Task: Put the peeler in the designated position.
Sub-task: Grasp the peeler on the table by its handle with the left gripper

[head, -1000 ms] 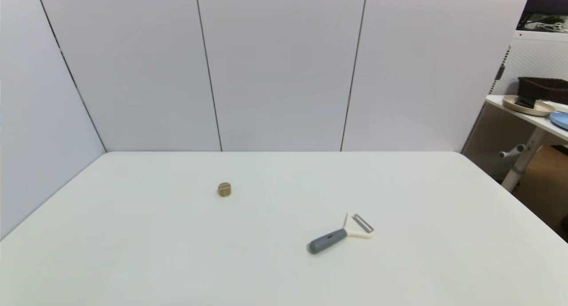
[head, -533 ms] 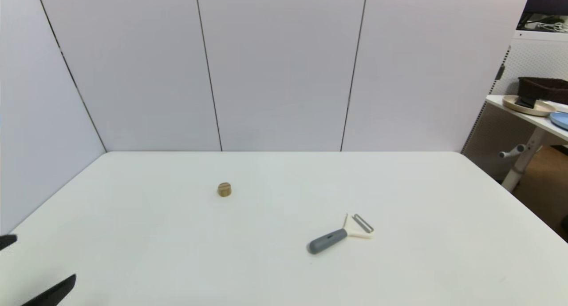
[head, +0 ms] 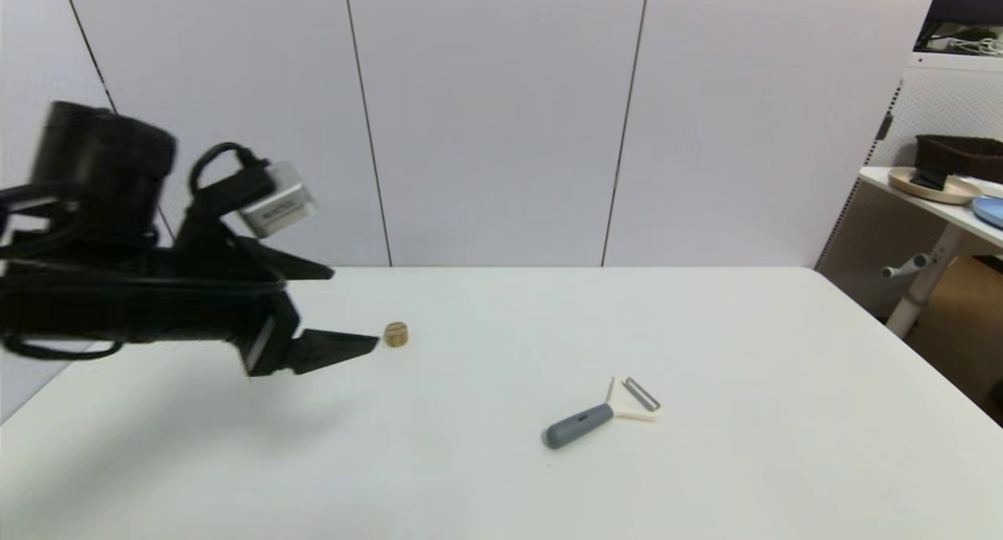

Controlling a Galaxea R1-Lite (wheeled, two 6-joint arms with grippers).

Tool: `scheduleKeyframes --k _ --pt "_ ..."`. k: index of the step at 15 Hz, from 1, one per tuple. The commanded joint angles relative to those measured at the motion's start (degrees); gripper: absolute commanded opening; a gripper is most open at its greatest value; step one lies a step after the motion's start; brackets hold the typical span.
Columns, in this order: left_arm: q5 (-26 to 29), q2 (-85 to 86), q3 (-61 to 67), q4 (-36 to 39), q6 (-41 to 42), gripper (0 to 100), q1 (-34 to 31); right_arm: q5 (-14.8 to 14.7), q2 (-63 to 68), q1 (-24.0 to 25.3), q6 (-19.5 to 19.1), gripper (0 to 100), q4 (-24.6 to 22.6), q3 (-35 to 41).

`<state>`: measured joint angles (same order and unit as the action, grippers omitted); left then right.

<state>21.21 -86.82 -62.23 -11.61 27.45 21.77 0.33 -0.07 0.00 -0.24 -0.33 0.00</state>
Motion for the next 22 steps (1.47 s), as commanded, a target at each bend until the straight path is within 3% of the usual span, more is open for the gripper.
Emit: scheduleKeyframes --k 1,6,12,22 --pt "0.59 -16.8 -11.77 -0.26 0.32 100 10.48 0.02 -0.01 0.0 -0.02 100 -0.02 0.0" --pt "0.59 -24.27 -16.34 -0.17 -0.56 100 17.16 0.02 -0.01 0.0 -0.02 100 -0.02 0.0" --pt "0.59 -31.74 -21.09 0.18 -7.94 100 23.49 0.02 -0.01 0.0 -0.02 100 -0.02 0.0" --pt "-2.4 -39.83 -23.46 6.77 -9.26 100 24.63 0.02 -0.01 0.0 -0.02 100 -0.02 0.0"
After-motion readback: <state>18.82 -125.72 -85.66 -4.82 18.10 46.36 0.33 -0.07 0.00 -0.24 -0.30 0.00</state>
